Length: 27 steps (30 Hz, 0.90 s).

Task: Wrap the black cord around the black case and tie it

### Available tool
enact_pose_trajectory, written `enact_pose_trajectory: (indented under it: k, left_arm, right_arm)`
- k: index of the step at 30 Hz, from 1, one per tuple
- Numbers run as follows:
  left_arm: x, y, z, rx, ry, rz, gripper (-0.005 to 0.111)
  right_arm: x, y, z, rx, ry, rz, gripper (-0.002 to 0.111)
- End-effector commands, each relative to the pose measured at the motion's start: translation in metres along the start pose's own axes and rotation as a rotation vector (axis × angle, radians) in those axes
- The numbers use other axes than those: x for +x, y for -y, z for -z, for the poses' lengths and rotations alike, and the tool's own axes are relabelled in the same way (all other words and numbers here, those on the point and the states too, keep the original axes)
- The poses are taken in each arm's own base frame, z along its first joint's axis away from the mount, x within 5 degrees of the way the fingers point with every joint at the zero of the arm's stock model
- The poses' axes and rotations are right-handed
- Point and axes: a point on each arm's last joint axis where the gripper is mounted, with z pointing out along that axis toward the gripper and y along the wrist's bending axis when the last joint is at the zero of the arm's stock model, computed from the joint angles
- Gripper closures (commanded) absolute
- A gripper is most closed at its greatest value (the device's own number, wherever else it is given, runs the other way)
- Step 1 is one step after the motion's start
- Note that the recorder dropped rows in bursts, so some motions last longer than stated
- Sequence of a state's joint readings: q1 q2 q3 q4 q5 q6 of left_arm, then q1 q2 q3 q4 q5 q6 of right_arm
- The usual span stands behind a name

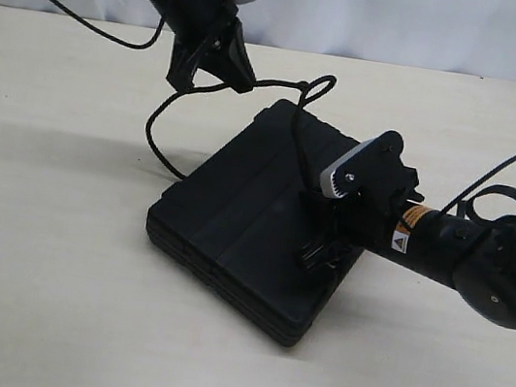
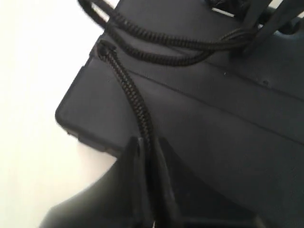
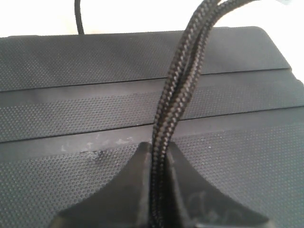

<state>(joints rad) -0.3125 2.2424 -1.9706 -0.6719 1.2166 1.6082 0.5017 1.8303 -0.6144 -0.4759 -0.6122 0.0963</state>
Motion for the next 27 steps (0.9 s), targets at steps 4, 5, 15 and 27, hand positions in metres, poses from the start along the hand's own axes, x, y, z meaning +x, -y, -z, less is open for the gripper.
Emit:
enact_pose_trajectory:
  k: [4,5,15,27]
  left_arm:
    - [-0.017,0.005,-0.003,0.012,0.052,-0.028,0.107]
    - [-0.019,0.006,-0.004,0.015,0.054,-0.03,0.107]
    - [-0.031,0.012,-0.013,0.036,0.054,-0.087,0.107]
    - [-0.016,0.01,-0.011,0.036,-0.079,-0.131,0.107]
  right_arm:
    - [-0.001,-0.001,-0.001,-0.008,0.013,0.004,0.104]
    - [-0.001,-0.001,-0.001,-0.008,0.013,0.004,0.104]
    - [-0.001,-0.002,-0.001,-0.025,0.012,0.027,0.104]
    - [-0.001,-0.002,-0.001,-0.027,0.015,0.017,0.104]
